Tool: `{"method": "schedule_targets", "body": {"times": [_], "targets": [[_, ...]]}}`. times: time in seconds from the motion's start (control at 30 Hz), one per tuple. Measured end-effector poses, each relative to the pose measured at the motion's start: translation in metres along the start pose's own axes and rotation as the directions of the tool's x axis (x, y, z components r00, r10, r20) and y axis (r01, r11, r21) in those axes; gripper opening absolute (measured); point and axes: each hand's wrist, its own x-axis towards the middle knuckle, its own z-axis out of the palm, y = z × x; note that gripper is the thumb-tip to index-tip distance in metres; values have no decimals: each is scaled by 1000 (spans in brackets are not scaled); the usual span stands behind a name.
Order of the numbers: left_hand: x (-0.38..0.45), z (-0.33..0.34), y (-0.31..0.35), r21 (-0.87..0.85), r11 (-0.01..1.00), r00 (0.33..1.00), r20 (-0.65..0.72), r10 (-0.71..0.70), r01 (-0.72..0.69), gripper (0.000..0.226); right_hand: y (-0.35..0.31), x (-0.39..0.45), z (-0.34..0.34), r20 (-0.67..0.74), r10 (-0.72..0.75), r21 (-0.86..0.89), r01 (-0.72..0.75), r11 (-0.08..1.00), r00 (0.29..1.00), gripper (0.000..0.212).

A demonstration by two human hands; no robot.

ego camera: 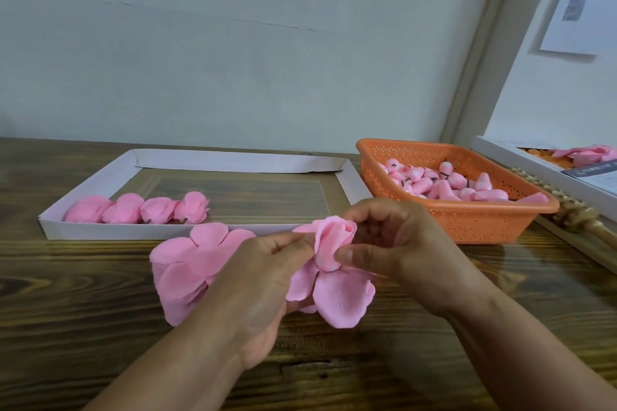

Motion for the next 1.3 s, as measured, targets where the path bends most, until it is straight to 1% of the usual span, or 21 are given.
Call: {"method": "schedule_targets", "body": {"times": [0.13,0.23,0.3,0.43,0.53,0.63,0.7,0.83,0.87,0.93,1.0,1.07,1.17,1.23,1.3], "targets": [[1,-1,-1,-22,1000,1000,-19,-19,19,25,3,0,3,-74,-59,-43,56,997,996,18],[2,-1,-2,-37,999,999,-23,-40,39,23,2,-1,4,-67,-74,-68,70,995,995,17],[4,-3,-4,-57,997,999,-9,-47,47,22,-2,0,3,-37,-70,-96,67,993,997,18],[4,-3,-4,-87,993,994,76,-78,84,34,-8,0,2,83,-47,-91,54,994,995,20],[2,-3,-3,-100,990,991,97,-89,98,36,-8,0,2,133,-59,-72,69,995,989,24],[0,-2,-2,-77,991,988,120,-98,108,43,-7,-1,2,162,-65,-54,75,996,985,21],[1,-3,-4,-83,991,988,126,-94,105,45,-5,-2,1,148,-70,-47,78,996,987,16],[8,-8,-6,-155,985,993,97,-66,81,36,-4,-2,-2,65,-80,-65,84,994,995,13],[8,-9,-5,-178,981,991,120,-57,78,34,-4,-2,-3,36,-79,-74,81,994,996,12],[8,-11,-4,-228,971,977,214,-28,77,28,-6,0,-6,-16,-74,-76,73,994,997,8],[9,-12,-5,-304,950,959,282,22,68,32,-7,1,-7,-59,-65,-66,61,996,996,8],[9,-9,-8,-339,940,963,265,48,46,29,-8,3,-8,-89,-61,-75,54,996,994,8],[10,-4,-9,-310,951,987,156,36,14,20,-9,3,-5,-113,-67,-103,55,993,991,10],[9,-3,-9,-244,970,994,107,16,11,28,-9,1,-2,-96,-70,-151,55,987,993,12],[8,-5,-6,-117,993,995,94,-15,26,38,-12,-1,-1,-25,-60,-225,53,973,998,17]]}}
